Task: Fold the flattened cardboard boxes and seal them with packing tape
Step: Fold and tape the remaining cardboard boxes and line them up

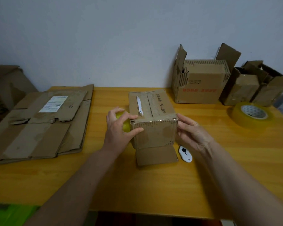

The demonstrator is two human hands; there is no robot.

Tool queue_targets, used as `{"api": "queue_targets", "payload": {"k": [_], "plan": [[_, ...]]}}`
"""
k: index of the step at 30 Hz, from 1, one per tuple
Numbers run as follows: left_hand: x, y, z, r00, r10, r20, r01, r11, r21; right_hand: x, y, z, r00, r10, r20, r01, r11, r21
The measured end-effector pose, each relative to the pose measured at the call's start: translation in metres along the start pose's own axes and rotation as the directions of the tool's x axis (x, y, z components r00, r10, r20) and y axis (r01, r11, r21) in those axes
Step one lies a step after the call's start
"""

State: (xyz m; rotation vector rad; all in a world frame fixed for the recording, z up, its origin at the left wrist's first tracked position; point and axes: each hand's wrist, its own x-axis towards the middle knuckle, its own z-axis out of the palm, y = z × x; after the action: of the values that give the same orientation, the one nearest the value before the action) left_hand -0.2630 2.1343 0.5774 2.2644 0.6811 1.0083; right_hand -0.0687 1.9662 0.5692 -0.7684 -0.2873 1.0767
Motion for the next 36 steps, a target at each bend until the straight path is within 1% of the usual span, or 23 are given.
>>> {"api": "queue_targets", "payload": {"k": [2, 6, 9, 11, 12, 13, 14, 15, 16, 17, 18, 19, 20, 21, 22, 23, 24, 25, 27, 29, 31, 33, 36], "plan": [[0.0, 0.0, 0.0, 1.0, -0.002, 0.003, 0.002, 1.0, -0.001, -0.001, -0.002, 0.0, 1.0, -0.014, -0.019, 0.014, 1.0, -0.02], [0.001, 0.0, -0.002, 0.999, -0.003, 0.036, 0.003, 1.0, 0.0, 0.003, 0.0, 0.005, 0.993, -0.093, -0.072, 0.093, 0.996, -0.013], [0.001, 0.001, -0.003, 0.999, -0.009, 0.053, 0.008, 1.0, 0.029, -0.002, 0.004, 0.013, 0.993, -0.1, -0.056, 0.095, 0.992, -0.088], [0.0, 0.003, -0.002, 0.999, -0.02, 0.036, 0.019, 0.999, 0.04, -0.007, 0.005, 0.013, 0.996, -0.091, -0.025, 0.089, 0.992, -0.088], [0.0, 0.004, -0.001, 0.999, -0.025, 0.024, 0.024, 0.999, 0.044, -0.01, 0.004, 0.012, 0.996, -0.087, -0.008, 0.086, 0.99, -0.113], [-0.001, 0.005, 0.0, 0.999, -0.031, 0.012, 0.03, 0.998, 0.047, -0.012, 0.003, 0.012, 0.997, -0.079, -0.009, 0.077, 0.982, -0.175], [-0.002, 0.006, 0.001, 0.999, -0.036, 0.004, 0.036, 0.998, 0.047, -0.015, 0.002, 0.013, 0.997, -0.074, -0.033, 0.061, 0.958, -0.28], [-0.002, 0.007, 0.001, 0.999, -0.045, 0.002, 0.044, 0.998, 0.033, -0.018, -0.001, 0.016, 0.994, -0.086, -0.064, 0.05, 0.901, -0.432], [-0.002, 0.009, 0.0, 0.998, -0.059, 0.013, 0.059, 0.998, 0.009, -0.022, -0.003, 0.021, 0.986, -0.132, -0.103, 0.042, 0.792, -0.609], [-0.001, 0.01, -0.003, 0.997, -0.074, 0.039, 0.075, 0.997, -0.016, -0.026, -0.006, 0.029, 0.968, -0.217, -0.125, 0.044, 0.637, -0.769], [-0.001, 0.011, -0.006, 0.994, -0.082, 0.077, 0.084, 0.996, -0.029, -0.029, -0.008, 0.039, 0.94, -0.324, -0.108, 0.055, 0.456, -0.888], [-0.001, 0.012, -0.01, 0.99, -0.083, 0.116, 0.087, 0.996, -0.032, -0.032, -0.007, 0.049, 0.91, -0.412, -0.039, 0.074, 0.256, -0.964], [-0.001, 0.012, -0.014, 0.986, -0.086, 0.142, 0.091, 0.995, -0.028, -0.034, -0.004, 0.062, 0.884, -0.464, 0.06, 0.095, 0.052, -0.994], [-0.003, 0.011, -0.018, 0.984, -0.097, 0.148, 0.103, 0.994, -0.033, -0.036, 0.003, 0.076, 0.859, -0.487, 0.157, 0.107, -0.128, -0.986], [-0.005, 0.009, -0.023, 0.985, -0.118, 0.127, 0.125, 0.991, -0.052, -0.038, 0.012, 0.091, 0.833, -0.494, 0.248, 0.125, -0.268, -0.955], [-0.007, 0.005, -0.028, 0.987, -0.141, 0.073, 0.147, 0.986, -0.079, -0.037, 0.022, 0.103, 0.815, -0.48, 0.324, 0.15, -0.364, -0.919], [-0.009, 0.001, -0.034, 0.987, -0.158, -0.013, 0.156, 0.982, -0.104, -0.035, 0.033, 0.115, 0.814, -0.449, 0.368, 0.167, -0.427, -0.889], [-0.011, -0.004, -0.04, 0.98, -0.168, -0.106, 0.156, 0.981, -0.112, -0.032, 0.044, 0.124, 0.829, -0.412, 0.378, 0.167, -0.462, -0.871], [-0.015, -0.012, -0.054, 0.961, -0.157, -0.228, 0.142, 0.987, -0.081, -0.016, 0.064, 0.136, 0.878, -0.35, 0.327, 0.105, -0.526, -0.844], [-0.019, -0.014, -0.063, 0.954, -0.144, -0.263, 0.134, 0.989, -0.057, -0.001, 0.078, 0.141, 0.892, -0.35, 0.287, 0.01, -0.619, -0.785], [-0.024, -0.017, -0.07, 0.955, -0.103, -0.278, 0.1, 0.995, -0.025, 0.006, 0.083, 0.143, 0.858, -0.402, 0.318, -0.049, -0.682, -0.73], [-0.027, -0.023, -0.077, 0.95, -0.072, -0.302, 0.078, 0.997, 0.009, 0.007, 0.082, 0.141, 0.832, -0.406, 0.378, -0.011, -0.694, -0.72], [-0.023, -0.028, -0.086, 0.927, -0.106, -0.36, 0.132, 0.99, 0.049, 0.005, 0.07, 0.129, 0.844, -0.298, 0.447, 0.174, -0.635, -0.753]]}}
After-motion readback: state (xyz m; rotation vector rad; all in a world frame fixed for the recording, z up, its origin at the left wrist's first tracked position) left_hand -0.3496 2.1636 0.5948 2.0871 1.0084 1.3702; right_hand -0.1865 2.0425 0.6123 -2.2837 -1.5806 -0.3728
